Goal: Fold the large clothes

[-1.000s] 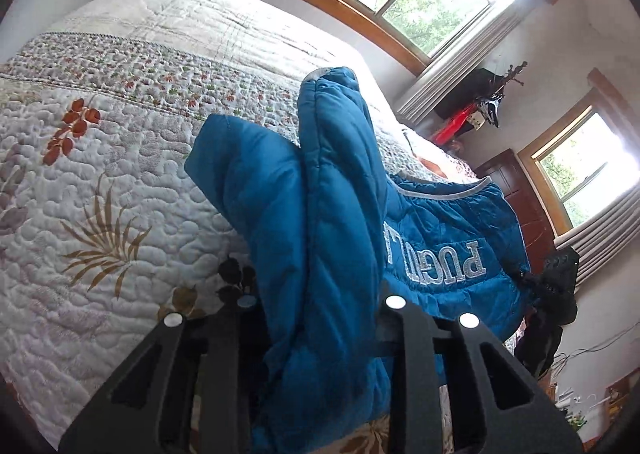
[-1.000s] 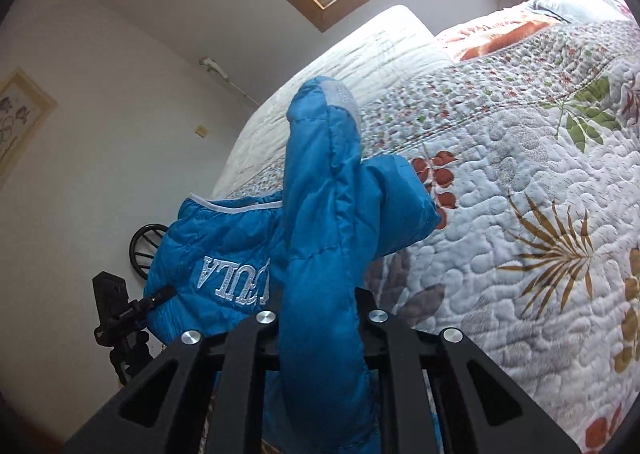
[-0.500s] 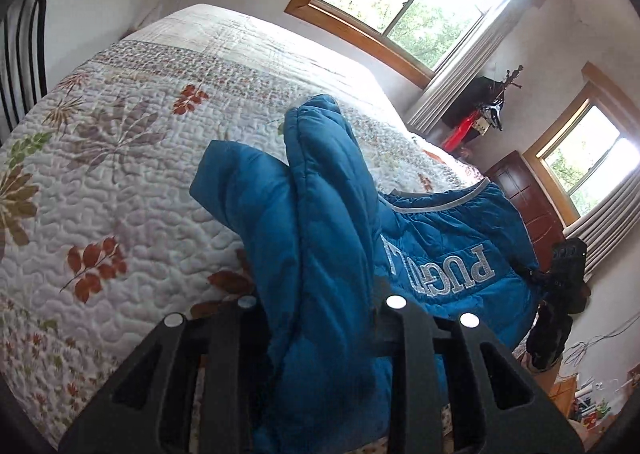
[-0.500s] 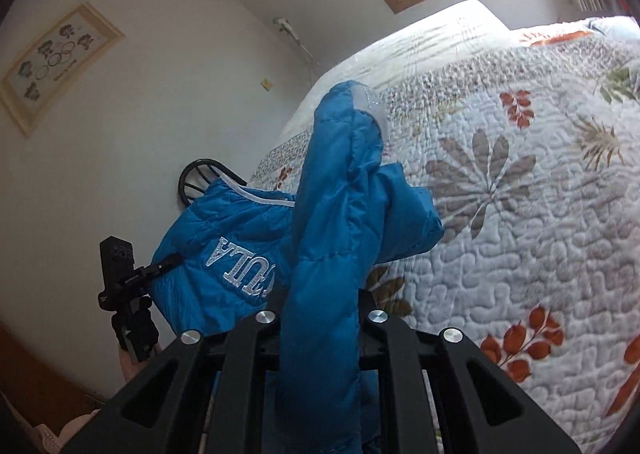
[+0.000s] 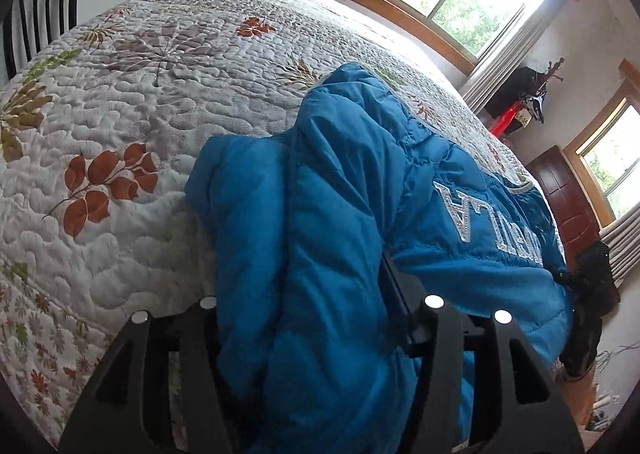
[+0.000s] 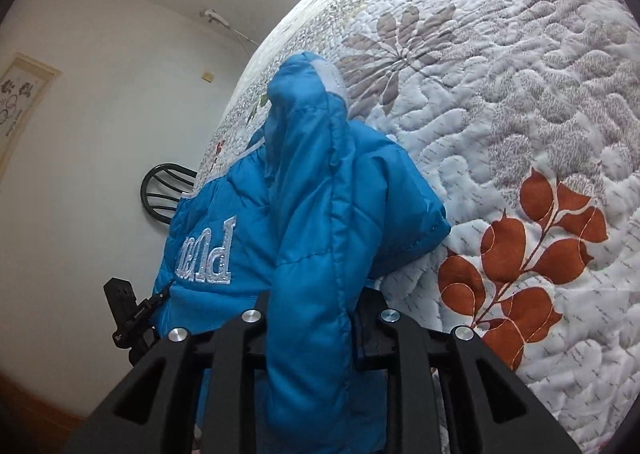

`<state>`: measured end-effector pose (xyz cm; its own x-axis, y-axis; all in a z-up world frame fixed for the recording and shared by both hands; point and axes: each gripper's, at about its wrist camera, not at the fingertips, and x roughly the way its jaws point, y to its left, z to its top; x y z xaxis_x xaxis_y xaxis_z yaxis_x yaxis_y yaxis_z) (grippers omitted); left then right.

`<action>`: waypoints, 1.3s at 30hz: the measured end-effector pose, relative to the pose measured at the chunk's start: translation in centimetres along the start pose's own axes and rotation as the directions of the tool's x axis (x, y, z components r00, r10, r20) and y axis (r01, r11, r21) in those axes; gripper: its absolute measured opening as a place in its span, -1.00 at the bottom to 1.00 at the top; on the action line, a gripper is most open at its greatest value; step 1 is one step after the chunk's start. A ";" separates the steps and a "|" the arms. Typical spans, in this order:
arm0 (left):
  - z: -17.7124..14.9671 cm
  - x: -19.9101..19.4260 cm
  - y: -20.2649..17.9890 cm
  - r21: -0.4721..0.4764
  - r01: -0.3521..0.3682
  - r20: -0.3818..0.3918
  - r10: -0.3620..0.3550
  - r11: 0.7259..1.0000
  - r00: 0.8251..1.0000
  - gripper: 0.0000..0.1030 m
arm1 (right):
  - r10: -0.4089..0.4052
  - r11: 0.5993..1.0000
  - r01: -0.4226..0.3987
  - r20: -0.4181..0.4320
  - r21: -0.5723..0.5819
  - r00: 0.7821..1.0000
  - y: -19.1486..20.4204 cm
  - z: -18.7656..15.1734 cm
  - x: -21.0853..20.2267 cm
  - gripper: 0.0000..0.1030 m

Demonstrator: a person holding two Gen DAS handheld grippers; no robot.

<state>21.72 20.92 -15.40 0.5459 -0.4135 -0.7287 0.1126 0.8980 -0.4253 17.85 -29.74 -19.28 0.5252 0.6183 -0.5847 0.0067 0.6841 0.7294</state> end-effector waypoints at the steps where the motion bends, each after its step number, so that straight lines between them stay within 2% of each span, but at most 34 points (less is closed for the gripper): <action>1: 0.0 0.0 0.2 -0.009 0.002 -0.006 -0.002 1.000 1.000 0.09 | -0.012 1.000 0.012 -0.006 -0.015 1.000 0.2 0.0 -0.1 -0.47; 2: 0.0 -0.1 0.3 -0.016 -0.003 -0.015 0.002 1.000 1.000 0.15 | -0.032 0.999 0.032 -0.007 -0.026 0.999 0.3 0.0 -0.3 -0.44; 4: 0.3 -1.1 -0.3 -0.032 -0.029 -0.023 0.028 0.999 0.999 0.21 | -0.079 0.996 0.079 -0.003 -0.041 0.997 1.3 -0.3 -1.1 -0.20; 6: 0.4 -2.9 -0.9 -0.025 -0.064 -0.001 0.064 0.998 0.998 0.21 | -0.158 0.985 0.161 0.047 -0.069 0.986 2.3 0.0 -2.7 -0.13; 8: 0.5 -5.7 -1.2 -0.027 -0.098 0.066 0.100 0.995 0.993 0.21 | -0.229 0.965 0.242 0.126 -0.102 0.965 3.8 0.1 -5.0 -0.13; 9: 0.7 -7.1 -1.5 -0.024 -0.132 0.113 0.134 0.991 0.985 0.21 | -0.258 0.951 0.282 0.177 -0.126 0.950 4.9 0.1 -6.3 -0.13; 11: 1.3 -9.2 -3.1 0.008 -0.170 0.175 0.166 0.985 0.970 0.22 | -0.273 0.927 0.321 0.236 -0.194 0.932 7.6 0.5 -7.7 -0.13; 13: 2.2 -9.3 -5.2 0.045 -0.159 0.173 0.149 0.986 0.974 0.23 | -0.241 0.914 0.302 0.235 -0.271 0.942 10.5 1.1 -7.6 -0.13; 15: 3.0 -7.8 -7.5 0.099 -0.136 0.140 0.121 0.986 0.983 0.30 | -0.239 0.902 0.295 0.205 -0.316 0.949 12.7 1.7 -5.8 -0.13; 19: 3.1 -3.1 -10.8 0.181 -0.136 0.064 0.126 0.974 0.990 0.30 | -0.288 0.884 0.311 0.117 -0.348 0.950 13.5 2.3 -0.7 -0.13; 20: 3.0 -1.9 -11.0 0.187 -0.130 0.040 0.125 0.974 0.991 0.30 | -0.307 0.881 0.324 0.104 -0.345 0.946 13.1 2.3 0.2 -0.13; 23: 3.0 1.0 -10.5 0.192 -0.161 -0.007 0.166 0.968 0.986 0.29 | -0.390 0.859 0.403 0.107 -0.314 0.915 11.0 2.8 2.2 -0.14; 24: 3.1 1.8 -10.1 0.191 -0.168 -0.016 0.174 0.967 0.985 0.29 | -0.401 0.864 0.409 0.091 -0.294 0.912 10.1 3.1 2.7 -0.17; 27: 3.3 2.5 -9.2 0.201 -0.166 -0.017 0.173 0.965 0.985 0.26 | -0.390 0.880 0.392 0.062 -0.267 0.919 8.0 3.5 3.6 -0.33; 34: 3.2 3.9 -9.1 0.233 -0.183 -0.001 0.188 0.955 0.982 0.26 | -0.381 0.880 0.385 0.069 -0.277 0.922 7.3 3.3 4.7 -0.33; 39: 3.1 2.7 -9.3 0.214 -0.187 -0.003 0.192 0.959 0.981 0.26 | -0.318 0.914 0.326 0.070 -0.242 0.945 7.9 3.3 2.4 -0.32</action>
<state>24.66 11.91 -11.73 0.5552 -0.2333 -0.7983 0.1829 0.9706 -0.1565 22.02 -24.12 -13.71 0.5535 0.3398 -0.7604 -0.0289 0.9203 0.3902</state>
